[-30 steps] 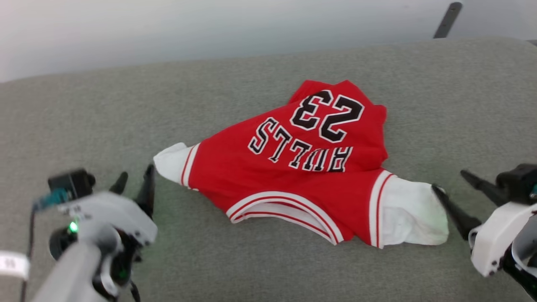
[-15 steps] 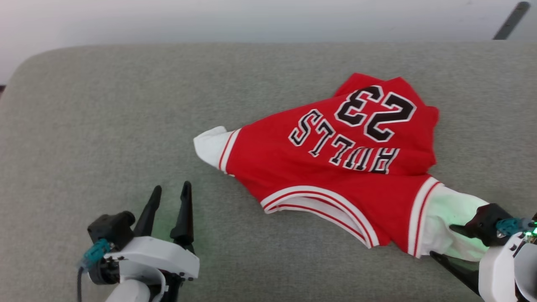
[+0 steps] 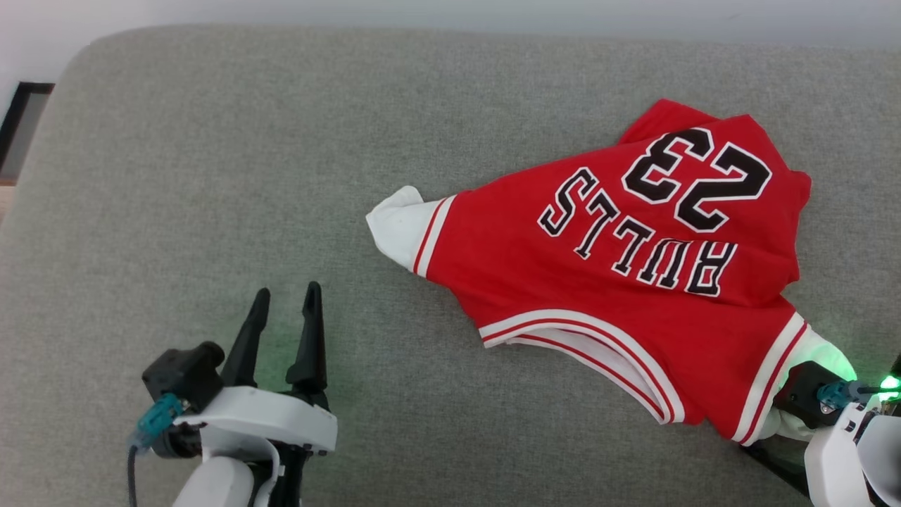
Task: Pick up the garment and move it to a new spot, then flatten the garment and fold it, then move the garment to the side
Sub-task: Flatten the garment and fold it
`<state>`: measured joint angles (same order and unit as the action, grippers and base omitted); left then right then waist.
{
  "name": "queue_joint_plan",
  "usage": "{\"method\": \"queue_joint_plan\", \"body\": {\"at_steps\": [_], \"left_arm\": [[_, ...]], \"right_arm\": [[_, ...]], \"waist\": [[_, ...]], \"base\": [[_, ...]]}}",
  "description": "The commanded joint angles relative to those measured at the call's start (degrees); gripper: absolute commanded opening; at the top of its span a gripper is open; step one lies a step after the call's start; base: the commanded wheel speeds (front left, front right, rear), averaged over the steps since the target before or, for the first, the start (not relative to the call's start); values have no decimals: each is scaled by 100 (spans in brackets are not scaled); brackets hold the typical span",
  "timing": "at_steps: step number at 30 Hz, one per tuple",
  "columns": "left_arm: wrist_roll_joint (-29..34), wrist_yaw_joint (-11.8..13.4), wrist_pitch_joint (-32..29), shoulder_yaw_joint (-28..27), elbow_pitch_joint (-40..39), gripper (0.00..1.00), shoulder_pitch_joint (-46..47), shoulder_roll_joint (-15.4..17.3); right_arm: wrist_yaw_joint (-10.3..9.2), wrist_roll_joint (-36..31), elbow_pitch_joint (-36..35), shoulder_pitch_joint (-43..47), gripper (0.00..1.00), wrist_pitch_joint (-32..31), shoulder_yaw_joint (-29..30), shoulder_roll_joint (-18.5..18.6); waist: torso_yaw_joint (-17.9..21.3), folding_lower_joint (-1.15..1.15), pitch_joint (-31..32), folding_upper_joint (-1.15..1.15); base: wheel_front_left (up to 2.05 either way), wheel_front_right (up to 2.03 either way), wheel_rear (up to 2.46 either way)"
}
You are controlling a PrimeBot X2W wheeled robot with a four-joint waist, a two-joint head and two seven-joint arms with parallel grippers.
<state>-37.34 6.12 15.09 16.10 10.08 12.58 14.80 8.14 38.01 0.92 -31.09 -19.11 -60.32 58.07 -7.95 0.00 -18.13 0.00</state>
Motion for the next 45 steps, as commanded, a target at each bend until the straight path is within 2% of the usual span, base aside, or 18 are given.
{"method": "queue_joint_plan", "body": {"at_steps": [1,2,3,4,8,10,13,17,19,23,27,39,40,41,42,43,44,45], "left_arm": [[81,-64,7,-5,13,100,70,14],[129,-112,7,28,37,100,117,47],[174,-160,7,67,60,100,179,95],[258,-213,-21,122,83,100,255,169],[692,-444,-376,450,117,100,674,609],[876,-681,-713,669,69,100,924,874],[979,-1068,-1340,1002,-16,100,1268,1218],[848,-1321,-2206,1482,-217,100,1734,1665],[714,-1361,-2546,1758,-381,100,1959,1905],[239,-1361,-3165,2813,-947,100,2468,2532],[-250,-1364,-3688,3704,-1207,100,3005,2959],[-1032,-1355,-3827,5427,-659,99,4108,3127],[-1094,-1355,-3819,5512,-581,91,4134,3093],[-1126,-1355,-3815,5590,-495,74,4162,3059],[-1142,-1355,-3858,5660,-407,43,4175,3041],[-1156,-1355,-3904,5717,-322,27,4172,3021],[-1224,-1355,-3891,5755,-256,0,4158,2980],[-1337,-1355,-3842,5782,-207,0,4131,2925]], "right_arm": [[-117,-85,459,6,100,-74,-179,-148],[-126,-113,550,-52,50,-40,-241,-177],[-138,-110,649,-109,30,2,-258,-210],[-158,-80,746,-169,0,70,-244,-239],[-167,44,1111,-400,0,365,86,-258],[-172,65,1328,-476,0,518,307,-251],[-189,82,1525,-540,0,646,528,-281],[-121,85,1585,-529,0,756,640,-442],[-108,70,1620,-561,0,802,712,-498],[-102,51,1645,-633,0,848,787,-579],[-102,4,1652,-700,0,869,766,-700],[-102,-46,1607,-926,0,909,713,-852],[-102,-36,1614,-932,0,918,717,-857],[-102,-31,1616,-939,0,938,724,-868],[-102,-34,1615,-949,0,964,728,-882],[-102,-38,1614,-957,0,972,727,-899],[-101,-46,1609,-966,0,994,727,-913],[-95,-62,1597,-982,0,1022,730,-925]], "waist": [[6,0,-74,0],[27,0,-92,0],[54,0,-107,0],[83,0,-120,0],[237,0,-171,0],[317,0,-179,0],[438,0,-188,0],[573,0,-220,0],[626,0,-248,0],[719,0,-336,0],[778,0,-428,0],[899,0,-639,0],[902,0,-647,0],[904,0,-654,0],[908,0,-656,0],[914,0,-657,0],[920,0,-654,0],[926,0,-648,0]], "base": [[0,0,0],[0,0,0],[0,0,0],[0,0,0],[0,0,0],[0,0,0],[0,0,0],[0,0,0],[0,0,0],[0,0,0],[0,0,0],[0,0,0],[0,0,0],[0,0,0],[0,0,0],[0,0,0],[0,0,0],[0,0,0]]}}
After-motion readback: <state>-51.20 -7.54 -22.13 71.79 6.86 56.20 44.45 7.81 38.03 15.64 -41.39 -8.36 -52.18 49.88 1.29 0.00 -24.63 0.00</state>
